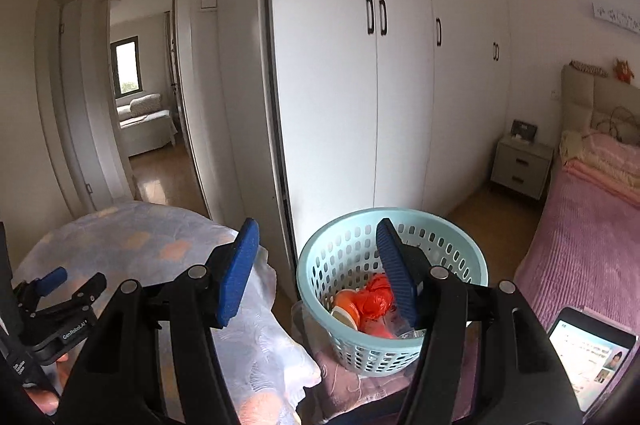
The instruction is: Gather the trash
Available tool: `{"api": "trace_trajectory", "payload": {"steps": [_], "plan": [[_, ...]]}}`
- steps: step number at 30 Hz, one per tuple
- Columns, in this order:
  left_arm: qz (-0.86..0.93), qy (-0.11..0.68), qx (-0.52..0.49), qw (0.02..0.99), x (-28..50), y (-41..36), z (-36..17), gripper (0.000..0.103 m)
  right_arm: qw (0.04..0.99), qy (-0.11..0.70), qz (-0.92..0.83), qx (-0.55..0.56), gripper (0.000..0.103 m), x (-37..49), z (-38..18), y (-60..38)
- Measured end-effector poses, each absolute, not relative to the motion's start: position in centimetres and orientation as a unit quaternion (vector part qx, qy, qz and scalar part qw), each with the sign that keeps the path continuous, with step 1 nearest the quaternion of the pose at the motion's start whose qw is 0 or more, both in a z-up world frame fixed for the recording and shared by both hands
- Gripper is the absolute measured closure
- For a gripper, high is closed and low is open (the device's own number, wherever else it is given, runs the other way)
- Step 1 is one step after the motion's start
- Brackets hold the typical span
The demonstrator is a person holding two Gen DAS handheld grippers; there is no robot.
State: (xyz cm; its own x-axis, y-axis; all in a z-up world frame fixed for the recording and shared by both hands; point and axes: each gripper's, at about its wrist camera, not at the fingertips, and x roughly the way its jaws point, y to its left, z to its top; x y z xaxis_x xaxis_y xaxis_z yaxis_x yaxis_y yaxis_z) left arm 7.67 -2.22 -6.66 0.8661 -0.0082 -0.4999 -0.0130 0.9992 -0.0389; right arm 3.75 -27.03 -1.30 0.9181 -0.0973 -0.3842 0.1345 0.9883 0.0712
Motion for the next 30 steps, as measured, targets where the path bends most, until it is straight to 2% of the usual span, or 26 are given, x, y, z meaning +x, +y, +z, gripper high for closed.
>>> {"api": "trace_trajectory", "payload": {"steps": [4, 18, 30], "plan": [[0.002, 0.245, -0.021, 0.969, 7.4, -2.4, -7.0, 0.019, 0.98, 0.18, -0.072, 0.037, 0.041, 2.8, -1.7, -26.2], [-0.012, 0.248, -0.018, 0.968, 7.0, -2.5, -7.5, 0.016, 0.975, 0.192, -0.098, 0.055, 0.041, 1.9, -4.8, -26.6], [-0.015, 0.244, -0.034, 0.969, 6.8, -1.9, -7.3, 0.016, 0.974, 0.197, -0.096, 0.053, 0.041, 2.0, -5.0, -26.5]]}}
